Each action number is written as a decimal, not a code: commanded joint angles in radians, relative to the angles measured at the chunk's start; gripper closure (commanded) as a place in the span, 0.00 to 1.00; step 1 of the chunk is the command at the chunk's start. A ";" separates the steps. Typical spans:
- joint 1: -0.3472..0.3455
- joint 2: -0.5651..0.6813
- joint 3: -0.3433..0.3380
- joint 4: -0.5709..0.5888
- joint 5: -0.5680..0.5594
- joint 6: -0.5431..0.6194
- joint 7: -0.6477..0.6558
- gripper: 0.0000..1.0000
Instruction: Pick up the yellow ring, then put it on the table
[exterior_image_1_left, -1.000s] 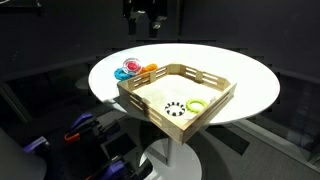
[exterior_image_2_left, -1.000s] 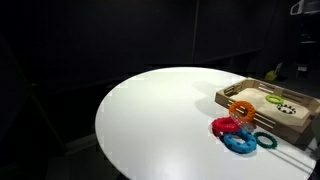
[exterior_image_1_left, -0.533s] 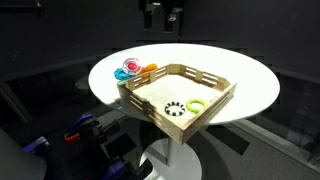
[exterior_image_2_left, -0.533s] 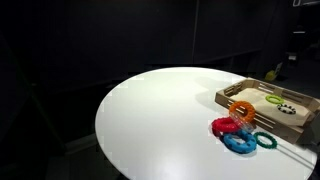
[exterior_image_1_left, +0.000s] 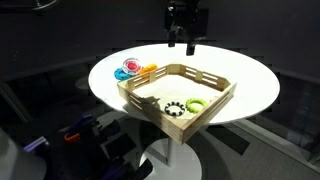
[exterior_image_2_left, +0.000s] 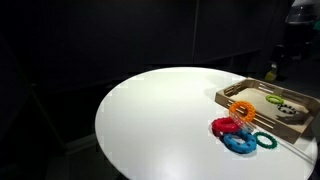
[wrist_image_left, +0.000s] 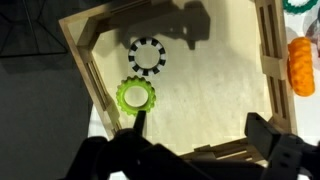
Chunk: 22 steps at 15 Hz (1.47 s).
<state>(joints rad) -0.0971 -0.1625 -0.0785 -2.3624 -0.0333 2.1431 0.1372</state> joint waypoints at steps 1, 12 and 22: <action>-0.008 0.103 -0.014 0.044 0.041 0.077 0.016 0.00; -0.016 0.254 -0.051 0.063 0.032 0.144 0.090 0.00; -0.014 0.331 -0.075 0.069 0.033 0.224 0.130 0.00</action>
<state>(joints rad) -0.1090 0.1444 -0.1509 -2.3138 0.0065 2.3463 0.2414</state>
